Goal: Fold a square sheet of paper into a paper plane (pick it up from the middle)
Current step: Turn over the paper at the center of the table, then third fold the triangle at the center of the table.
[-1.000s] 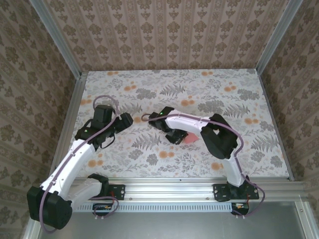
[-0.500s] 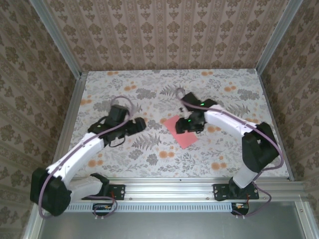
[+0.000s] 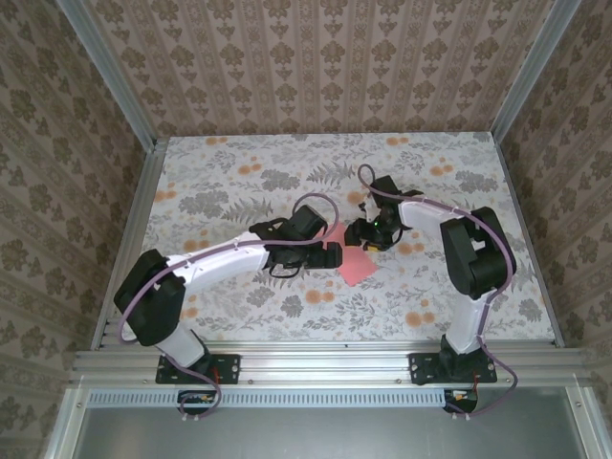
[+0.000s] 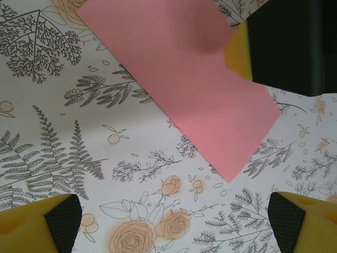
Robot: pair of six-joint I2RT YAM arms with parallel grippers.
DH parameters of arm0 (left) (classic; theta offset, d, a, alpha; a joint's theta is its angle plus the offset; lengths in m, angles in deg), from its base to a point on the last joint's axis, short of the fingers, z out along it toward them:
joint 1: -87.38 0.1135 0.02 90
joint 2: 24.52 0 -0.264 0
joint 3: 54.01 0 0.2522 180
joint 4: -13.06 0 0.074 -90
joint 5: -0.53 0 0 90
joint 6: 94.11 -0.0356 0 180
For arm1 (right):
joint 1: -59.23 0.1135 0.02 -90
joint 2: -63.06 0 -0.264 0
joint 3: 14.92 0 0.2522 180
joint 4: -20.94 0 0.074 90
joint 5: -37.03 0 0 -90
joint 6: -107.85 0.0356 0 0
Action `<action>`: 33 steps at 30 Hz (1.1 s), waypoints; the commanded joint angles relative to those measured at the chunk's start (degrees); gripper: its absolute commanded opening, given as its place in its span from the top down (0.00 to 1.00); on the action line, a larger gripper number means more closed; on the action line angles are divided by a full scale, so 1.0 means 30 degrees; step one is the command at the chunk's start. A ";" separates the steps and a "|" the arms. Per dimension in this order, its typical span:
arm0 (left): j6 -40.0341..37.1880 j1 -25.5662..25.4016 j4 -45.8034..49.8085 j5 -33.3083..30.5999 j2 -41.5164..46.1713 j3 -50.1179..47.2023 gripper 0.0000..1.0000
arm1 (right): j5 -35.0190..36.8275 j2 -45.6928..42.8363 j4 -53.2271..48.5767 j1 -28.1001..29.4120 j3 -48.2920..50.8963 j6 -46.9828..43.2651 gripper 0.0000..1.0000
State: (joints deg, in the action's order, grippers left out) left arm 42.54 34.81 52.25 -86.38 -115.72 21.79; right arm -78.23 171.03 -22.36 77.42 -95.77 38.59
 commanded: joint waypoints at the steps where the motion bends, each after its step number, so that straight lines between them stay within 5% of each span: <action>1: 0.0662 -0.0042 -0.0143 -0.0495 -0.0015 0.0359 0.05 | -0.1422 0.0099 0.0719 -0.0051 0.0282 -0.0311 0.39; 18: 0.1193 0.0747 -0.0250 -0.1160 0.1467 -0.0918 0.05 | -0.3923 -0.4985 0.3659 0.1334 0.6062 0.3311 0.46; 25: 0.1851 0.0944 -0.0888 -0.1301 0.2520 -0.2087 0.05 | -0.2217 -0.6364 0.1935 0.1712 0.5150 0.2636 0.43; 33: 0.1645 0.1017 -0.1319 -0.1852 0.3917 -0.2937 0.05 | -0.1290 -0.4345 0.0572 0.0391 0.2862 0.0625 0.41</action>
State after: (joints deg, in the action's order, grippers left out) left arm 46.92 37.34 49.34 -89.98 -106.60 14.03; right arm -83.01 155.18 -18.43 79.65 -85.08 43.02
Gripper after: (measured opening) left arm 0.948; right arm 0.588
